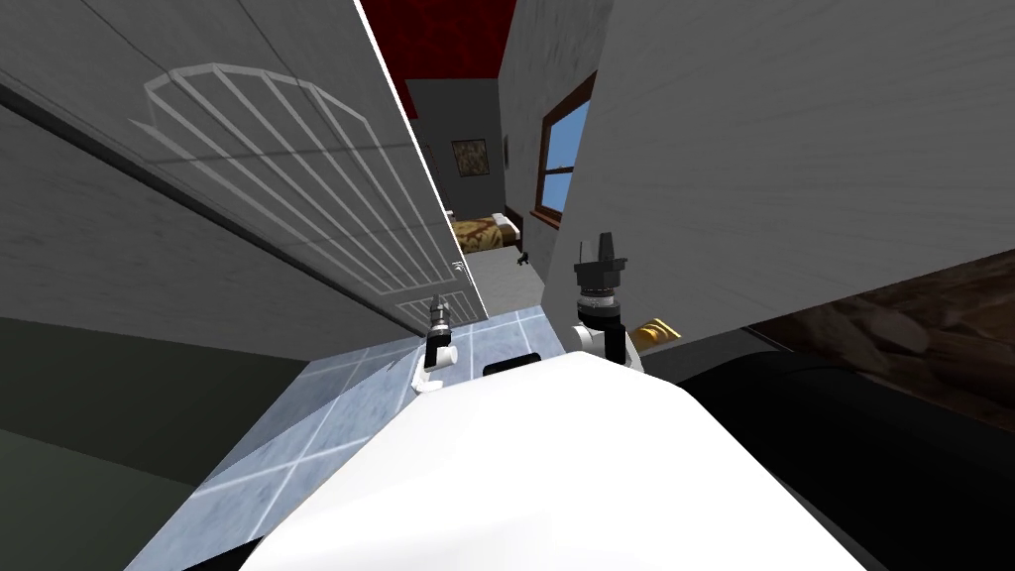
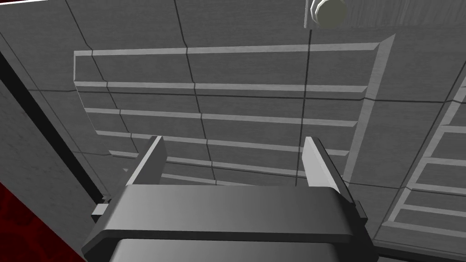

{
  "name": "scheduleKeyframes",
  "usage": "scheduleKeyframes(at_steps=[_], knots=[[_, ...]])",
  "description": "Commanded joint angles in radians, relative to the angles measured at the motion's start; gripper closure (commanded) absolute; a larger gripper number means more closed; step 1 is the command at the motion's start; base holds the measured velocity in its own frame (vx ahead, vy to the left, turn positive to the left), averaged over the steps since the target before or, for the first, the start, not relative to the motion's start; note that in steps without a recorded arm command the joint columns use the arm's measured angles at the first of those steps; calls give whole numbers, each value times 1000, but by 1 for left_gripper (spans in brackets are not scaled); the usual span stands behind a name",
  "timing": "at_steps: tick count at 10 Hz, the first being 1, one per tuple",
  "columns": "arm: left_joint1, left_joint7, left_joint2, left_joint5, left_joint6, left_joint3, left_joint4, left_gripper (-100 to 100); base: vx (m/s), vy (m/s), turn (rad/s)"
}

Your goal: Pull the door open

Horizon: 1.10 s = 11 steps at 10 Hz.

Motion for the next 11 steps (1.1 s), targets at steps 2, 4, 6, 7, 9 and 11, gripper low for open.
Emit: scheduleKeyframes(at_steps=[2, 4, 6, 7, 9, 11], knots=[[-27, 12, 1, 5, 21, 5, 55, -100, 142, 28, -56], [-56, 23, 1, 10, 39, 10, 114, -100, 171, 19, -57], [-69, 28, 1, 12, 48, 12, 142, -100, 145, 6, -35], [-80, 32, 1, 14, 55, 14, 164, -100, 102, -2, -41], [-96, 38, 0, 16, 65, 17, 197, -100, 129, 25, -37], [-111, 44, 0, 19, 74, 20, 228, -100, 150, 34, -41]])
